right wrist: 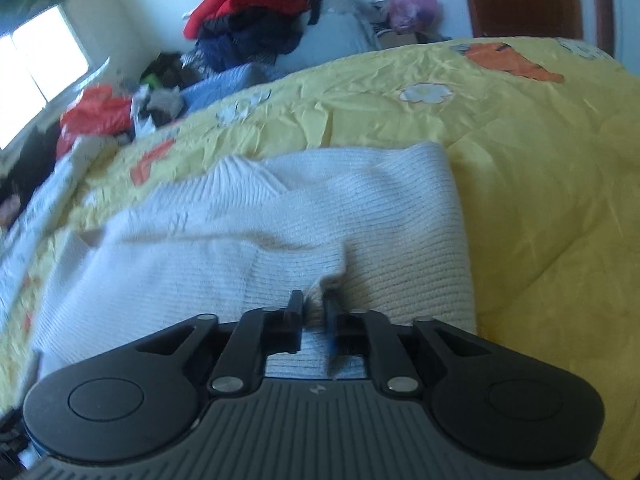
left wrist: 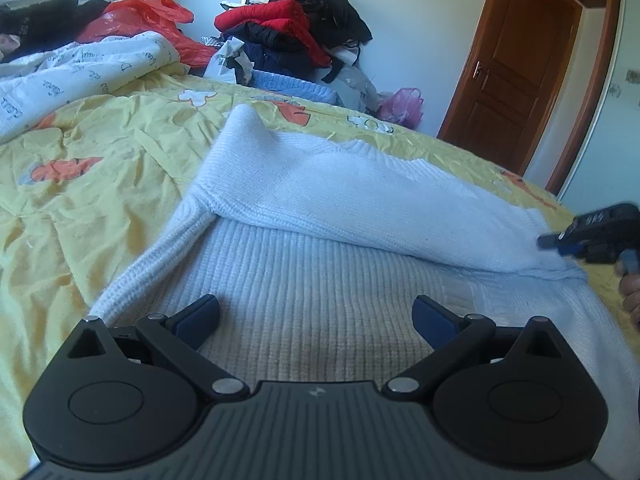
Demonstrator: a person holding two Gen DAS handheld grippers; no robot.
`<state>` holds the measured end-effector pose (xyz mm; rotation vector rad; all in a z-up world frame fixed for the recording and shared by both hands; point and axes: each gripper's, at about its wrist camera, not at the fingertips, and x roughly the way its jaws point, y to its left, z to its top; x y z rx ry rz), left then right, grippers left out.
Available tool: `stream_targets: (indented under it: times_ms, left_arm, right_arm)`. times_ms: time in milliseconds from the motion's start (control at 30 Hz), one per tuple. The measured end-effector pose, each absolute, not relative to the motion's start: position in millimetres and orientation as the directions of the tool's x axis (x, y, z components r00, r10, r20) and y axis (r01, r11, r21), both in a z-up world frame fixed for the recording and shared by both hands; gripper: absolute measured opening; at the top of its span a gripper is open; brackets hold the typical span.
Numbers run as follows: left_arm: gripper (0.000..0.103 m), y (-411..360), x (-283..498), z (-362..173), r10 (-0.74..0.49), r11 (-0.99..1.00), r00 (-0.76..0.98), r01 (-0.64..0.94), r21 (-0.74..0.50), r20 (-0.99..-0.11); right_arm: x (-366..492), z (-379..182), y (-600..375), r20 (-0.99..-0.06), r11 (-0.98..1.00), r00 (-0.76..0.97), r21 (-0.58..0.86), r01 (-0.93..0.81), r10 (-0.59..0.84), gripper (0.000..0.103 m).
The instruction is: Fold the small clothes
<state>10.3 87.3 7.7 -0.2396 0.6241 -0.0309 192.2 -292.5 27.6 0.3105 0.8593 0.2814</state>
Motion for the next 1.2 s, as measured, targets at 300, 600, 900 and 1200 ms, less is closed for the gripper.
stream_targets:
  times_ms: [300,600,900,1200]
  left_arm:
    - [0.103,40,72,43,-0.071,0.995,0.861,0.094,0.02,-0.504]
    - [0.103,46,127,2,-0.101,0.993,0.769,0.113,-0.021,-0.631]
    - [0.103,31,90,23,-0.056,0.996,0.794,0.086,0.021,-0.605]
    - [0.103,33,80,6,-0.067,0.996,0.737,0.086,-0.004,-0.672]
  right_arm:
    - [178,57,-258,-0.639,0.942,0.693,0.241,-0.233,0.335,0.025]
    - [187,18,-247,-0.658,0.942,0.675,0.197,-0.273,0.334,0.022]
    - [145,34,-232,-0.609,0.957,0.74,0.141,-0.254,0.286,0.038]
    - [103,8,-251,-0.626,0.953,0.718,0.183,-0.243,0.303,0.04]
